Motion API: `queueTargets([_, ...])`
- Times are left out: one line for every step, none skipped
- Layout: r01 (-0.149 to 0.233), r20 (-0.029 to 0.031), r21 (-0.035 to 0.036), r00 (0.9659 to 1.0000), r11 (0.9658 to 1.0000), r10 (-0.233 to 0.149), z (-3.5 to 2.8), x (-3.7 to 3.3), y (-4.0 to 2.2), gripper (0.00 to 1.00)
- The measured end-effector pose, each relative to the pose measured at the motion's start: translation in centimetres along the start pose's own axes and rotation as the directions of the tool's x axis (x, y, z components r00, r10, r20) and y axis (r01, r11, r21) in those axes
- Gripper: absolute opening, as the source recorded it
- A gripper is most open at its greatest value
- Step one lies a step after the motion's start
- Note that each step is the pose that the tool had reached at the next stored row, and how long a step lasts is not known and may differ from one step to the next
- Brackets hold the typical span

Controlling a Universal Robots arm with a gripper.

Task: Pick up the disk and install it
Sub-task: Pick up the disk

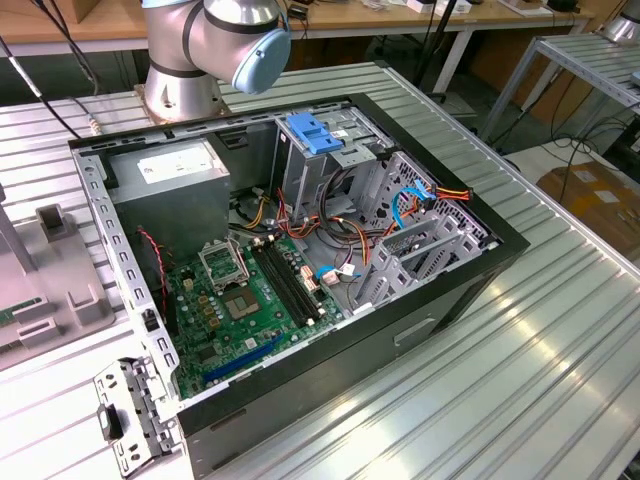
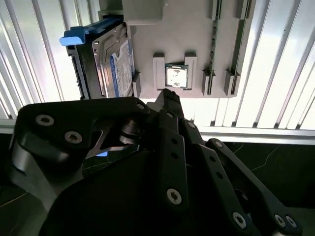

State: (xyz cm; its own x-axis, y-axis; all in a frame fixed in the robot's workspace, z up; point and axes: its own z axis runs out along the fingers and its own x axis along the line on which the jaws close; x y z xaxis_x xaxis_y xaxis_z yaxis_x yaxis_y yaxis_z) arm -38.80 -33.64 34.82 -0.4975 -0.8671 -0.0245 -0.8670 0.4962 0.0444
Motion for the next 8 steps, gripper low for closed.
queueTargets([0.010, -0.0004, -0.0002, 0.9999, 0.9999, -0.010, 0.00, 0.00, 0.00, 0.11])
queueTargets([0.017, -0.0007, -0.0004, 0.9999, 0.9999, -0.017, 0.00, 0.00, 0.00, 0.11])
queueTargets([0.024, -0.0011, -0.0005, 0.9997, 0.9997, -0.024, 0.00, 0.00, 0.00, 0.11])
queueTargets([0.034, -0.0015, -0.0009, 0.9994, 0.9994, -0.034, 0.00, 0.00, 0.00, 0.11])
queueTargets([0.041, -0.0018, -0.0010, 0.9992, 0.9992, -0.041, 0.00, 0.00, 0.00, 0.11])
queueTargets([0.047, -0.0020, -0.0012, 0.9989, 0.9989, -0.047, 0.00, 0.00, 0.00, 0.11])
queueTargets([0.055, -0.0024, -0.0014, 0.9985, 0.9985, -0.055, 0.00, 0.00, 0.00, 0.11])
queueTargets([0.061, -0.0026, -0.0015, 0.9981, 0.9981, -0.061, 0.00, 0.00, 0.00, 0.11])
